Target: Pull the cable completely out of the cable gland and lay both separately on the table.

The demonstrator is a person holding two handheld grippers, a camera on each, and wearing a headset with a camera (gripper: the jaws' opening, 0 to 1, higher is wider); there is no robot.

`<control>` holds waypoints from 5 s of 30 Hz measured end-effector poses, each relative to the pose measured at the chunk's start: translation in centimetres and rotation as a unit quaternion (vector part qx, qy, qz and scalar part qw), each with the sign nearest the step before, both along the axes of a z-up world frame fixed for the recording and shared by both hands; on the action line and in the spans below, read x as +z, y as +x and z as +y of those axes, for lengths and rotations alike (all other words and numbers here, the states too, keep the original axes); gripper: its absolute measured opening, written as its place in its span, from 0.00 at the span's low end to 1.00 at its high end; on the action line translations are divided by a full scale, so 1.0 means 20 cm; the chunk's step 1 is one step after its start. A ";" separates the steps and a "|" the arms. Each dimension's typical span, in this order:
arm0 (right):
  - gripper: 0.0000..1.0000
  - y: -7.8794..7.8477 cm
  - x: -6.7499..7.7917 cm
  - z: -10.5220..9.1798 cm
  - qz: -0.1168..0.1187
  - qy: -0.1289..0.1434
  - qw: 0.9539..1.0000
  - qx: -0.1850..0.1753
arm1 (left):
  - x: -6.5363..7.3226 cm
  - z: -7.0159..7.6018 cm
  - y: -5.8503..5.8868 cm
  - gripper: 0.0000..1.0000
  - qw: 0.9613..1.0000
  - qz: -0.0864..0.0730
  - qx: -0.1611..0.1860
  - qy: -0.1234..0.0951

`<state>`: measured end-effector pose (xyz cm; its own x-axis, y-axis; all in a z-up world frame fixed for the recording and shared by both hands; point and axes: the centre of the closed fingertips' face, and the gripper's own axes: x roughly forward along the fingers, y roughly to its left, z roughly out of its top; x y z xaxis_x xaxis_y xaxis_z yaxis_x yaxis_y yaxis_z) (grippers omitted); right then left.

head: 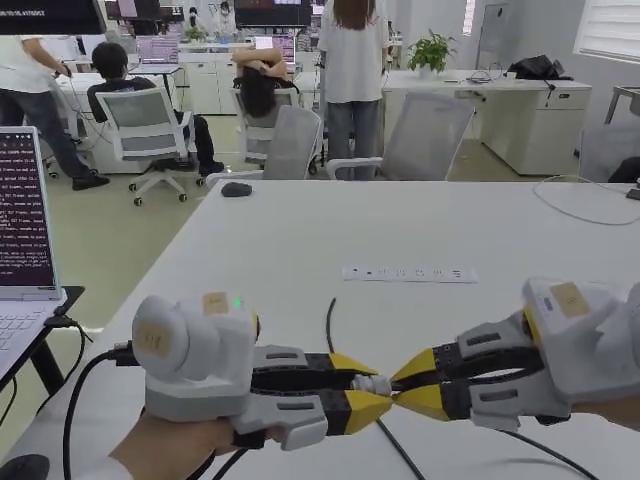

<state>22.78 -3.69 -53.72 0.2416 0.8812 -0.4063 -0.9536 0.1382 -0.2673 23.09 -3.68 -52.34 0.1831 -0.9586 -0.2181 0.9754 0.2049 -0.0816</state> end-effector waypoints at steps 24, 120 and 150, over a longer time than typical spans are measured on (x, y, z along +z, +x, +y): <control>0.02 0.02 -0.10 -0.13 0.023 -0.012 0.999 -0.039 | -0.03 0.12 0.04 0.17 1.000 0.010 0.026 0.004; 0.03 -0.04 -0.13 -0.06 0.043 -0.006 0.998 -0.044 | 0.01 0.15 -0.01 0.16 1.000 0.017 -0.001 -0.020; 0.03 0.01 -0.08 0.09 0.024 0.014 0.999 -0.024 | 0.02 0.17 -0.01 0.16 0.999 0.021 0.004 -0.030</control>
